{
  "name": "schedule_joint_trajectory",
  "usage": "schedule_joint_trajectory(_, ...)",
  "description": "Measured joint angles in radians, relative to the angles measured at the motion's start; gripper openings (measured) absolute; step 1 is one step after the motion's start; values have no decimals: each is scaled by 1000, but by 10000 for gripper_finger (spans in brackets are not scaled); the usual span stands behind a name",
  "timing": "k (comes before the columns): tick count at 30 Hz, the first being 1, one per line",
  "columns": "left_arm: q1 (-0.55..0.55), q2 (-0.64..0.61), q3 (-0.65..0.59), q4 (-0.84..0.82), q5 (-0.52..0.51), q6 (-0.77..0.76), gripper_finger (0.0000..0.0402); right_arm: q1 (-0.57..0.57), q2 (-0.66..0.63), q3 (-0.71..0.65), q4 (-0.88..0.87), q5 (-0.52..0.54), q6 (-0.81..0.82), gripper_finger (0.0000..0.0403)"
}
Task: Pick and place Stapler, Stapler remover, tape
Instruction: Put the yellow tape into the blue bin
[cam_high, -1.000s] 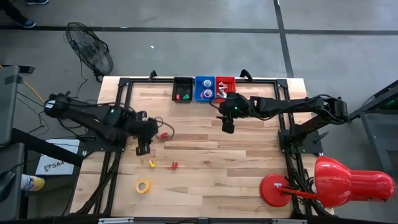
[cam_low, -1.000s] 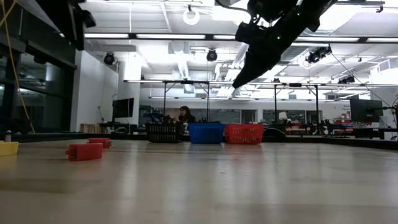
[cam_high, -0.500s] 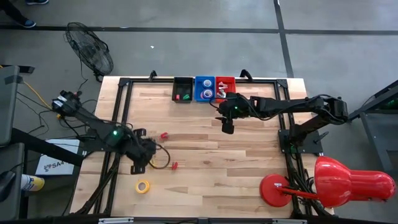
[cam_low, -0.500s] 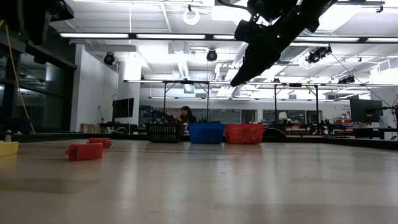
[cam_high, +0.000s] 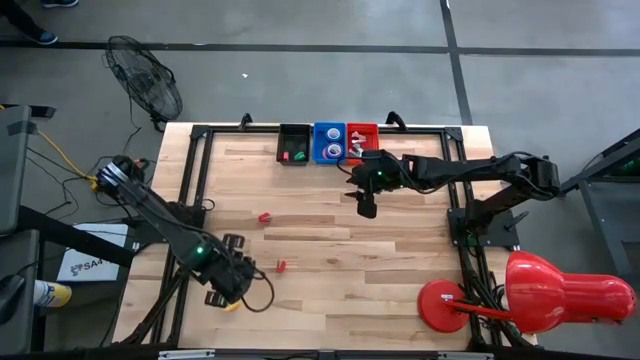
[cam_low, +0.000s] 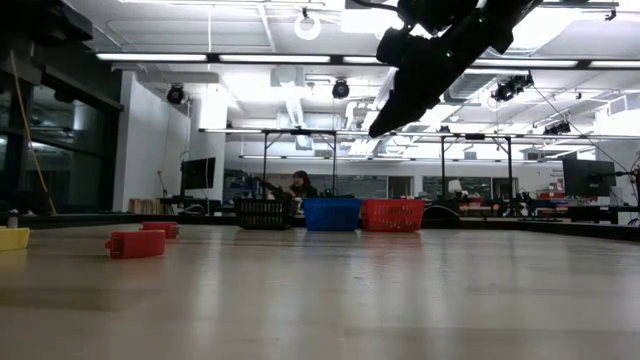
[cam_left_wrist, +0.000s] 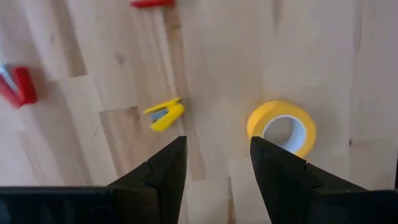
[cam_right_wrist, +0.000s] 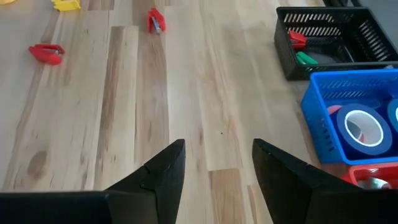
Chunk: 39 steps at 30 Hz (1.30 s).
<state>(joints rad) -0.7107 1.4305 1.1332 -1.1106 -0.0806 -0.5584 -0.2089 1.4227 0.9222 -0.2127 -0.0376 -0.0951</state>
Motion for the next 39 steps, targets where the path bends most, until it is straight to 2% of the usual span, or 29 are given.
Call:
schedule_joint_trajectory(5,-11,24,-11,54,31,100,172,0,0,0,-1,0,1,179)
schedule_joint_trajectory(9,-10,25,-72,147,107,173,172,0,0,0,-5,0,1,179)
schedule_joint_trajectory(14,-10,25,-124,190,131,197,172,0,0,-1,-21,-1,1,179)
schedule_joint_trajectory(18,-10,25,-167,291,196,247,172,0,0,-4,-40,-2,1,179)
schedule_joint_trajectory(32,-10,27,-290,410,256,222,172,0,0,-5,-54,-1,3,179)
schedule_joint_trajectory(39,-10,27,-315,439,247,214,172,0,0,-5,-54,0,16,179)
